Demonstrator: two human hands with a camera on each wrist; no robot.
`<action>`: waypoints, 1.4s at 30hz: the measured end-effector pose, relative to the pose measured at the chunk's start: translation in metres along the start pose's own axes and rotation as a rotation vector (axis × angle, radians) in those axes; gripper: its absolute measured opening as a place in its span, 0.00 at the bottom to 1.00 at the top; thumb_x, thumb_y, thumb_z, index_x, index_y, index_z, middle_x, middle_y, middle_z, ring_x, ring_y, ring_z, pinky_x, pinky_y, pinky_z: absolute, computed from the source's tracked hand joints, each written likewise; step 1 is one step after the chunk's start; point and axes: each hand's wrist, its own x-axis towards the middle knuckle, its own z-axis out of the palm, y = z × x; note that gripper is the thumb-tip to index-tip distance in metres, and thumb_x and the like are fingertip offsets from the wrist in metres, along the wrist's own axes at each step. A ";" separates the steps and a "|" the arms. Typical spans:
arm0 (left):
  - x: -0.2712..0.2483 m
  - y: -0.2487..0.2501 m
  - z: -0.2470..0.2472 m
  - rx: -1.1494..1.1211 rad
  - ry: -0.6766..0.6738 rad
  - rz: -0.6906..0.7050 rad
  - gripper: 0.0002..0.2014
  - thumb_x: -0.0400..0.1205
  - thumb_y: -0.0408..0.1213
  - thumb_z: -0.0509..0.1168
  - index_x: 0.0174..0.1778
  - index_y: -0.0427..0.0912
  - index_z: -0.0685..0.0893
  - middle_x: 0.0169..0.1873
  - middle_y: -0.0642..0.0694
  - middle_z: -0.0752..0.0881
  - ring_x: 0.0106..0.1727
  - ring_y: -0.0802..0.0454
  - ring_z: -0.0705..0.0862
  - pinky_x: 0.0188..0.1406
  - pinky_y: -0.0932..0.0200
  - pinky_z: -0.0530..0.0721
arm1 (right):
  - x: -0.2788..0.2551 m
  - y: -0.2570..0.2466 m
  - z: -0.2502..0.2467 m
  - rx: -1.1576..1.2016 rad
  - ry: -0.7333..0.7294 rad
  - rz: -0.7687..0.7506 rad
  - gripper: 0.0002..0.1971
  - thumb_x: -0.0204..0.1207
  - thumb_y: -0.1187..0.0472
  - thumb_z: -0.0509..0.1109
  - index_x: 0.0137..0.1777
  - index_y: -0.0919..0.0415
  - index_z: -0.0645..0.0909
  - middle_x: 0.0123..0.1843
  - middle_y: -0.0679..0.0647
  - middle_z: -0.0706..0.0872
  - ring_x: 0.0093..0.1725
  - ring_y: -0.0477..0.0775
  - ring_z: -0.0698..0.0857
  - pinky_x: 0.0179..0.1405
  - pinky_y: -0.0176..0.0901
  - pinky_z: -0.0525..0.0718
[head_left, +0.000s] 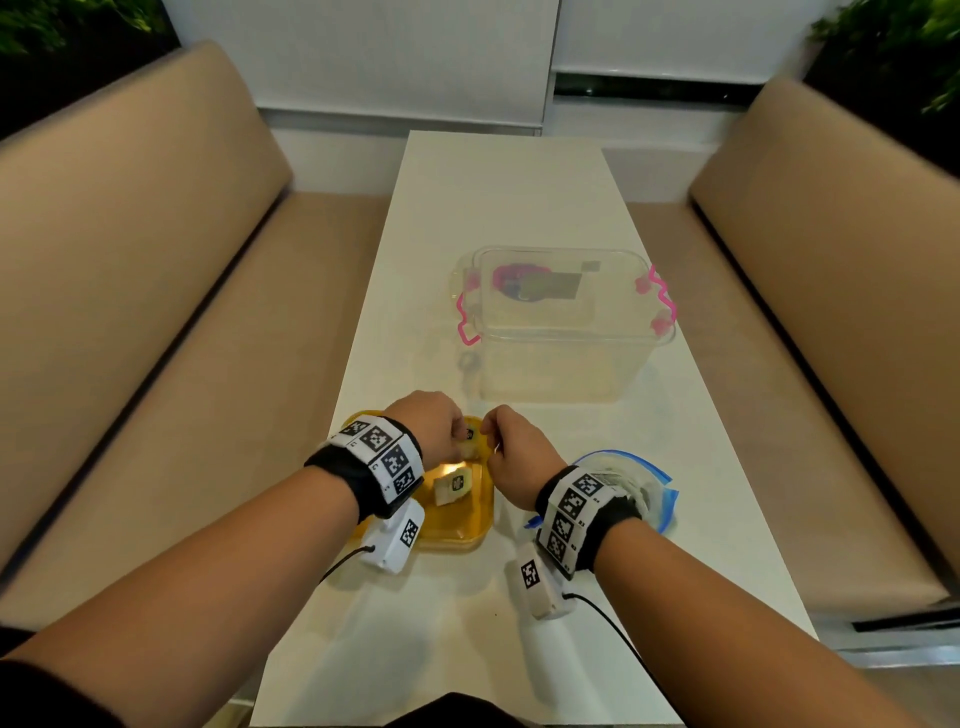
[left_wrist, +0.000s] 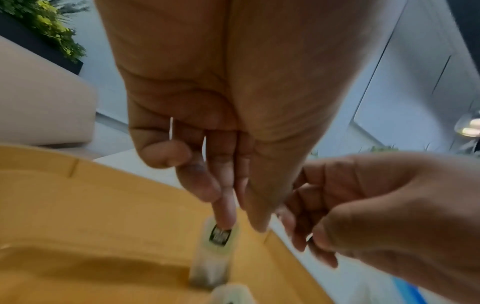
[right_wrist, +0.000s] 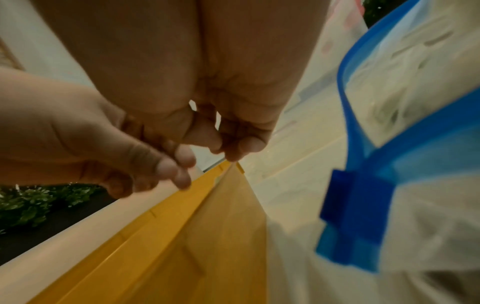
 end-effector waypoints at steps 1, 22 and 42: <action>0.003 0.000 0.006 0.060 -0.071 -0.023 0.14 0.74 0.46 0.77 0.53 0.48 0.90 0.50 0.50 0.89 0.51 0.49 0.87 0.55 0.53 0.86 | 0.000 0.002 0.001 -0.045 -0.011 0.020 0.12 0.75 0.69 0.64 0.56 0.57 0.75 0.53 0.55 0.79 0.47 0.55 0.79 0.45 0.44 0.77; 0.014 -0.005 -0.016 0.009 -0.056 0.013 0.15 0.67 0.52 0.81 0.42 0.48 0.90 0.38 0.52 0.89 0.42 0.52 0.86 0.44 0.57 0.85 | 0.005 0.012 -0.004 -0.011 0.076 0.043 0.24 0.70 0.41 0.77 0.60 0.54 0.82 0.53 0.48 0.79 0.48 0.48 0.79 0.48 0.39 0.74; -0.016 0.001 -0.047 -0.084 0.231 0.249 0.06 0.78 0.47 0.73 0.47 0.52 0.89 0.42 0.56 0.88 0.41 0.58 0.82 0.39 0.61 0.75 | 0.014 -0.006 -0.009 0.294 0.100 -0.046 0.06 0.74 0.56 0.76 0.46 0.57 0.89 0.41 0.53 0.90 0.42 0.50 0.86 0.50 0.51 0.87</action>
